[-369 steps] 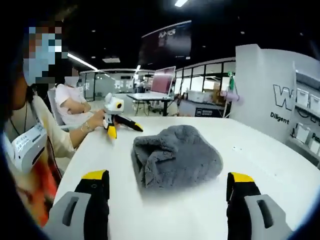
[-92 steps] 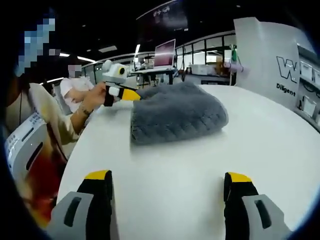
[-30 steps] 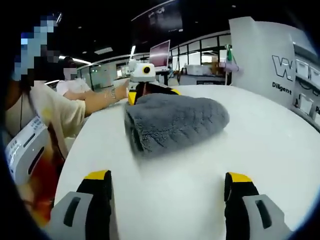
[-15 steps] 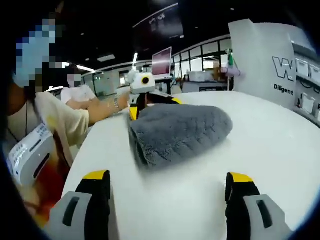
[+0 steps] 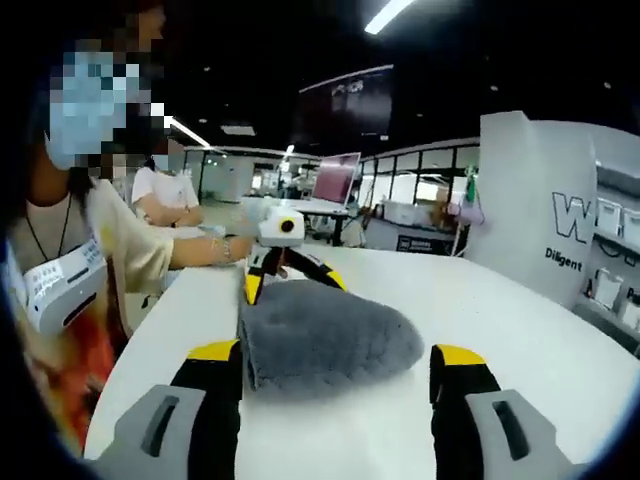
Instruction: Fold the towel on the table until its edges align and the towel forms a compact rectangular stack.
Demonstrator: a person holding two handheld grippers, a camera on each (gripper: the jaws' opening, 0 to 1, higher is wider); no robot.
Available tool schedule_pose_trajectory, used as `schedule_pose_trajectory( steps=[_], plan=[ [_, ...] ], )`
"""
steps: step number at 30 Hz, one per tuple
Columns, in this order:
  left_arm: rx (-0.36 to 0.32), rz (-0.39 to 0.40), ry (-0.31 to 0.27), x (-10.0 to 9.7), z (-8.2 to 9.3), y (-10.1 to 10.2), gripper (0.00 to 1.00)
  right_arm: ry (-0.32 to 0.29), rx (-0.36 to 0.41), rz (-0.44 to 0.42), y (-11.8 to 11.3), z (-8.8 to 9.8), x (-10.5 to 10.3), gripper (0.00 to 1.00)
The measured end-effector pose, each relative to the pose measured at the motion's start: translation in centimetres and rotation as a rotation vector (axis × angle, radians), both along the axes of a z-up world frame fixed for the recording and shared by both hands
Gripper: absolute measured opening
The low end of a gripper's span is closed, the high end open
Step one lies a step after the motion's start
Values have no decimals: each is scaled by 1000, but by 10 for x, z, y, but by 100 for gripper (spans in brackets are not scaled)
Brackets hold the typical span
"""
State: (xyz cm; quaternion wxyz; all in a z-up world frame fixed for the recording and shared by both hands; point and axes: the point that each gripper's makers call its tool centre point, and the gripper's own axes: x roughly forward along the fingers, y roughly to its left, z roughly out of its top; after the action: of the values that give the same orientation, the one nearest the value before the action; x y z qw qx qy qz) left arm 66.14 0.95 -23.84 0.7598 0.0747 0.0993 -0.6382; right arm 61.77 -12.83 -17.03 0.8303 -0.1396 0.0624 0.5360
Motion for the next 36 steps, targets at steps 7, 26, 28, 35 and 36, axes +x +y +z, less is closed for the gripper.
schedule_pose_trajectory(
  steps=[7, 26, 28, 35, 36],
  plan=[
    [-5, 1, 9, 3, 0, 1, 89, 54, 34, 106, 43, 0, 21, 79],
    [-16, 8, 27, 1, -1, -7, 89, 194, 79, 254, 63, -69, 40, 76],
    [-15, 9, 25, 1, -1, -7, 89, 190, 74, 254, 65, -69, 40, 77],
    [-17, 15, 43, 1, 1, -7, 90, 182, 42, 225, 67, -67, 41, 78],
    [-16, 16, 48, 1, 1, -7, 91, 167, 27, 214, 68, -66, 40, 78]
  ],
)
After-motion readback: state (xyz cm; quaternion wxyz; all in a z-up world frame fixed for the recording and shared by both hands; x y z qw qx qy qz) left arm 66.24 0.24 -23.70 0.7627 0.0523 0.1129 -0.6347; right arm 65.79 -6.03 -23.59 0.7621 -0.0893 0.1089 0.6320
